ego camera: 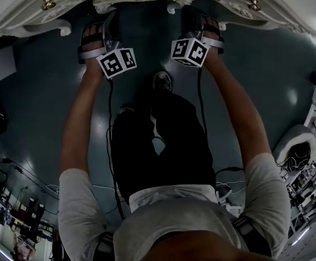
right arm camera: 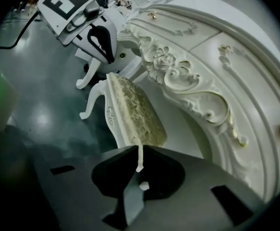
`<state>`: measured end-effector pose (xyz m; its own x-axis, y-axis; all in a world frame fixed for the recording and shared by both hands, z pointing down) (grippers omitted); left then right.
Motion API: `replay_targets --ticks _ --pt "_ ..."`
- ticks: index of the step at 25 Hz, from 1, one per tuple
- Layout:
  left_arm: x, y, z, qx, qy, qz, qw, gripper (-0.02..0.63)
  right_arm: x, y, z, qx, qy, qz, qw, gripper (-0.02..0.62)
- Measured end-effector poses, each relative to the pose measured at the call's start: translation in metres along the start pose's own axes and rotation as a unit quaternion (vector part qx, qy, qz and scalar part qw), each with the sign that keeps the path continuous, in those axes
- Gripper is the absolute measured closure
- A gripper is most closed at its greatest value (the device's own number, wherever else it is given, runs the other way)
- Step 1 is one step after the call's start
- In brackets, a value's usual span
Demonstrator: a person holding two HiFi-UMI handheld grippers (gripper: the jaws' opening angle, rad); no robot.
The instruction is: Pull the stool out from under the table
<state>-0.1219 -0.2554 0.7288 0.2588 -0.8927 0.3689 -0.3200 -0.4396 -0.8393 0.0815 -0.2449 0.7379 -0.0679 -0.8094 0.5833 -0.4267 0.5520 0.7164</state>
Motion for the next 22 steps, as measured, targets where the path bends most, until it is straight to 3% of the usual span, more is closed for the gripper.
replay_targets --ticks 1,3,4,5,9,15,19,22 --pt "0.005 -0.002 -0.003 0.013 0.001 0.008 0.9999 0.6 0.007 0.002 -0.001 -0.007 0.003 0.002 1.0 0.562" --pt "0.018 -0.008 -0.01 0.045 0.008 0.016 0.9988 0.567 0.022 0.007 -0.005 -0.024 0.017 0.012 1.0 0.402" --pt "0.027 -0.012 -0.014 0.064 0.013 0.014 0.9977 0.462 0.029 0.009 -0.008 -0.036 0.026 0.014 0.999 0.362" --pt "0.036 -0.017 -0.018 0.085 0.019 0.012 0.9961 0.385 0.036 0.01 -0.01 -0.053 0.034 0.012 0.998 0.349" --pt "0.065 -0.019 -0.034 0.167 0.042 0.021 0.9849 0.354 0.059 0.009 -0.008 -0.121 0.045 -0.011 0.992 0.324" --pt "0.089 -0.014 -0.036 0.246 0.059 0.034 0.9669 0.329 0.087 0.011 -0.017 -0.206 0.088 -0.021 0.974 0.308" --pt "0.106 -0.021 -0.046 0.181 0.063 -0.016 0.9814 0.343 0.093 0.011 -0.01 -0.209 0.072 -0.002 0.975 0.305" --pt "0.1 -0.015 -0.05 0.192 0.05 -0.038 0.9793 0.375 0.089 0.009 -0.009 -0.2 0.056 0.031 0.978 0.36"
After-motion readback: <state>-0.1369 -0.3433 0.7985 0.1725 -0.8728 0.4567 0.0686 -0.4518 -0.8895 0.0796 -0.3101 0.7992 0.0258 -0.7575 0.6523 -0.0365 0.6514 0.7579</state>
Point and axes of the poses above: the fingertips, and each gripper's own axes: x forward along the fingers, y to its left, z out of its top, the point moved 6 cm from there along -x, backward along the fingers, and after that the axes turned 5 degrees about z, right-handed, at the moved point
